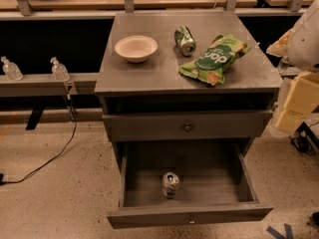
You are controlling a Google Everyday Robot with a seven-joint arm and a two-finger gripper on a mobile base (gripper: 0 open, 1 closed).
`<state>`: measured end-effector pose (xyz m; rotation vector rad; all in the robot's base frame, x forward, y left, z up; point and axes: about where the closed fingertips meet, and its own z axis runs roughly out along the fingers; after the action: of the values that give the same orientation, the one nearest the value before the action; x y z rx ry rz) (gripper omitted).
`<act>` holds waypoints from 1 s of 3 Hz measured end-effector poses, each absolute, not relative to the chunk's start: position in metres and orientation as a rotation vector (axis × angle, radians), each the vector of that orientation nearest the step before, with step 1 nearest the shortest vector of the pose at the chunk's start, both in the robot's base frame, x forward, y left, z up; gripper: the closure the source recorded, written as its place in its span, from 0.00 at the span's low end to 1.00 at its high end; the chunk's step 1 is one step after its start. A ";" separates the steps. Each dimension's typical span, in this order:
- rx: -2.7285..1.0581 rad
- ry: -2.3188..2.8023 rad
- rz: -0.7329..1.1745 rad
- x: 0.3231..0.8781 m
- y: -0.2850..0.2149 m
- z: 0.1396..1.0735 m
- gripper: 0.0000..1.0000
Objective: Pick 7up can from middle drawer and place on counter
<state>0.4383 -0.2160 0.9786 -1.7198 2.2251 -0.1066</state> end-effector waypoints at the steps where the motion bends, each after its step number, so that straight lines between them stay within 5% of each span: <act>1: -1.720 2.225 -0.107 0.438 -0.216 0.979 0.00; 3: -1.633 2.057 0.033 0.424 -0.195 0.944 0.00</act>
Offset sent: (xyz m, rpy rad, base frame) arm 0.0268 0.0196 -0.0353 0.4033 -0.2409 0.0288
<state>0.4243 -0.1951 0.9444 -1.6328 2.0574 0.0330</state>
